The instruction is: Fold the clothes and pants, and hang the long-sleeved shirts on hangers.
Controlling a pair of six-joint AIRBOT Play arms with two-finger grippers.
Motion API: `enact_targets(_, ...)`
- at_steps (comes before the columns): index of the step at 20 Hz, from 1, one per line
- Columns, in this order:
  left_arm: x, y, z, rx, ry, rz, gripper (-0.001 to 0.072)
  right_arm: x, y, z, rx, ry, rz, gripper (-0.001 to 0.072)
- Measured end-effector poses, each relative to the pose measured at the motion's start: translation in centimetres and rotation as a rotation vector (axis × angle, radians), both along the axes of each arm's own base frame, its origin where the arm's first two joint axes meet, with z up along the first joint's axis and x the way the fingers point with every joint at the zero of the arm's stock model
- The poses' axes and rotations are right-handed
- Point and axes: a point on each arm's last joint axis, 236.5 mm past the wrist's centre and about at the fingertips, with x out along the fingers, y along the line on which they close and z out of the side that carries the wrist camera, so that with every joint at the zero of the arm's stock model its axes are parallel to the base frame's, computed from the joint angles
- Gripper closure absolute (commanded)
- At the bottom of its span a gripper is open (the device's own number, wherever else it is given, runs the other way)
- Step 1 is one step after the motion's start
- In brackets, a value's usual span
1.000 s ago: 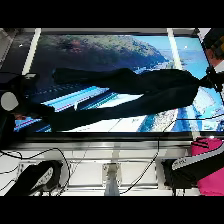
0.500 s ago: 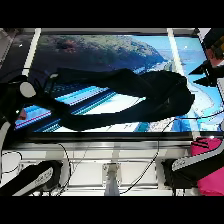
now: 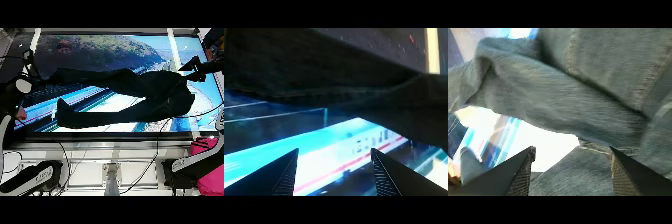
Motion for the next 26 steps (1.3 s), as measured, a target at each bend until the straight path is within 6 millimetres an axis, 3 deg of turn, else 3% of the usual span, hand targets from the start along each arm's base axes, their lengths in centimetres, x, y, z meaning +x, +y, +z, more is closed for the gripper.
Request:
enact_targets(1,0.0,0.5,-0.1,-0.007,0.007,0.014,0.0569,0.1,0.4,-0.1,0.001,0.001,0.009,0.018)
enact_targets(2,-0.3,0.9,-0.4,-0.01,0.025,0.021,0.0695,0.2,0.8,-0.2,0.003,0.0,0.016,0.018)
enact_targets(6,-2.5,2.6,-2.5,0.026,0.146,0.005,0.0697,0.4,1.9,-0.5,0.012,0.005,0.036,0.0181)
enact_targets(9,-5.5,2.7,-3.0,0.104,0.196,-0.091,0.0697,0.5,2.0,-0.6,0.015,0.006,0.039,0.018)
enact_targets(13,-12.3,3.3,-4.1,0.114,0.269,-0.138,0.0697,0.6,2.3,-0.8,0.034,0.008,0.041,0.018)
enact_targets(16,-17.3,1.9,-5.1,-0.017,0.289,-0.117,0.0695,0.9,2.9,-1.1,0.068,0.012,0.044,0.018)
enact_targets(17,-18.7,1.4,-5.6,-0.047,0.295,-0.114,0.0677,1.0,3.0,-1.2,0.076,0.012,0.045,0.018)
enact_targets(18,-19.8,1.0,-6.0,-0.075,0.299,-0.106,0.0531,1.1,3.1,-1.3,0.085,0.013,0.045,0.018)
enact_targets(19,-20.9,0.6,-6.5,-0.103,0.306,-0.095,0.0256,1.1,3.3,-1.3,0.093,0.014,0.045,0.0178)
enact_targets(20,-21.6,0.2,-6.9,-0.128,0.309,-0.08,0.0082,1.2,3.3,-1.4,0.095,0.012,0.046,0.0147)
enact_targets(22,-22.5,-0.1,-7.4,-0.173,0.325,-0.04,0.0074,1.3,3.6,-1.2,0.107,-0.004,0.059,0.0102)
enact_targets(26,-23.8,0.3,-8.8,-0.224,0.394,0.059,0.0076,1.6,4.1,-0.7,0.132,-0.029,0.073,0.0103)
